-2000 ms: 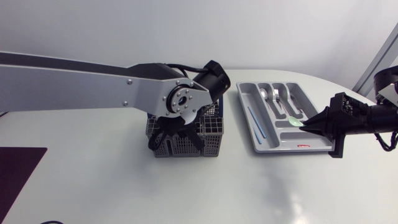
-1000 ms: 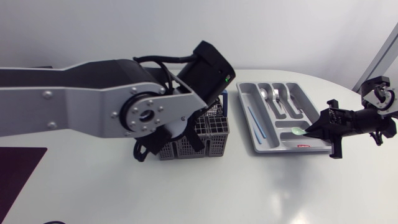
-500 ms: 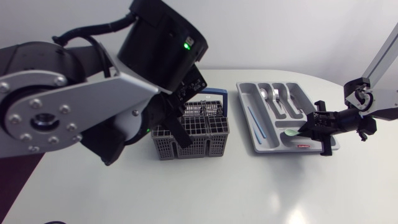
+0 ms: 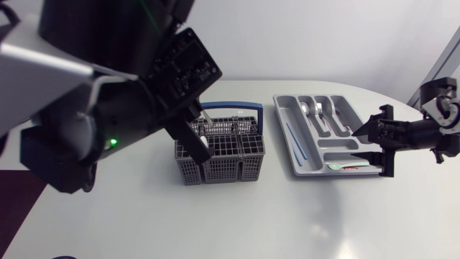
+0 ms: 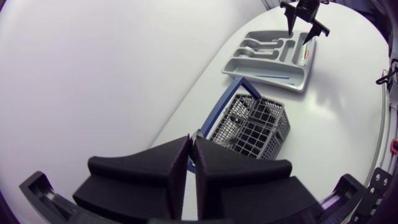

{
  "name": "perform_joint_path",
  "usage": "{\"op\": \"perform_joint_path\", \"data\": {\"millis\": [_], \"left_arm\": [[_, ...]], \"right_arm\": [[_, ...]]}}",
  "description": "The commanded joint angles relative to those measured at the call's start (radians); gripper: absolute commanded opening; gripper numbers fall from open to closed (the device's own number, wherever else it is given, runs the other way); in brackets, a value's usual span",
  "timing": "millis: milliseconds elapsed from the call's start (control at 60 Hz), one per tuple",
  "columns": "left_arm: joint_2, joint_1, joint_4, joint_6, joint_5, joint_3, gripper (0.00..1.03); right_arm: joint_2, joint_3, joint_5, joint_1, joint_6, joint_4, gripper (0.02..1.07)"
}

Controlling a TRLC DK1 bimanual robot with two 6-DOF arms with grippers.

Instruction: Unload the cutlery basket into the drawer organizer.

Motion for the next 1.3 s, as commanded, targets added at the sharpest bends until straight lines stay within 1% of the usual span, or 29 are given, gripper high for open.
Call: {"op": "perform_joint_path", "data": {"millis": [0,17,33,83,133,300,400,450,483,583,650,700,733,833,933,983,1100,1183,1283], "left_arm": [[-0.038,0.004,-0.003,-0.029,0.033,0.023,0.11],[-0.041,0.009,-0.007,-0.042,0.047,0.029,0.11],[-0.046,0.017,-0.018,-0.077,0.081,0.042,0.11],[-0.05,0.037,-0.027,-0.112,0.133,0.055,0.11],[-0.049,0.073,-0.033,-0.158,0.202,0.068,0.11],[-0.009,0.167,-0.047,-0.284,0.425,0.111,0.11],[0.034,0.208,-0.047,-0.356,0.553,0.138,0.11],[0.062,0.236,-0.047,-0.399,0.639,0.154,0.11],[0.077,0.25,-0.046,-0.419,0.682,0.16,0.11],[0.131,0.276,-0.036,-0.474,0.771,0.181,0.11],[0.169,0.294,-0.038,-0.509,0.813,0.203,0.11],[0.198,0.304,-0.038,-0.525,0.839,0.216,0.11],[0.218,0.307,-0.038,-0.536,0.84,0.227,0.11],[0.255,0.311,-0.036,-0.563,0.866,0.249,0.11],[0.27,0.313,-0.032,-0.583,0.874,0.262,0.11],[0.272,0.314,-0.027,-0.595,0.879,0.266,0.11],[0.283,0.313,-0.026,-0.608,0.88,0.282,0.11],[0.287,0.31,-0.02,-0.617,0.888,0.289,0.11],[0.294,0.307,-0.015,-0.623,0.889,0.295,0.11]], "right_arm": [[-0.126,-0.033,-0.049,0.009,0.097,-0.041,0.85],[-0.154,-0.041,-0.063,0.015,0.114,-0.053,0.85],[-0.204,-0.055,-0.079,0.03,0.161,-0.055,0.85],[-0.261,-0.067,-0.097,0.056,0.24,-0.058,0.88],[-0.336,-0.084,-0.12,0.092,0.329,-0.067,0.88],[-0.542,-0.133,-0.125,0.247,0.595,-0.052,0.88],[-0.632,-0.15,-0.111,0.339,0.73,-0.032,0.88],[-0.655,-0.154,-0.086,0.398,0.798,-0.014,0.88],[-0.665,-0.158,-0.065,0.434,0.833,0.002,0.88],[-0.688,-0.173,-0.002,0.536,0.902,0.037,0.88],[-0.701,-0.185,0.062,0.61,0.931,0.072,0.86],[-0.711,-0.196,0.112,0.662,0.961,0.109,0.82],[-0.712,-0.197,0.145,0.704,0.977,0.128,0.78],[-0.715,-0.214,0.21,0.783,0.997,0.17,0.7],[-0.705,-0.227,0.282,0.856,1.007,0.215,0.63],[-0.689,-0.236,0.297,0.872,1.01,0.243,0.61],[-0.646,-0.236,0.331,0.902,1.03,0.287,0.61],[-0.622,-0.237,0.359,0.92,1.037,0.324,0.55],[-0.582,-0.227,0.371,0.934,1.056,0.348,0.54]]}}
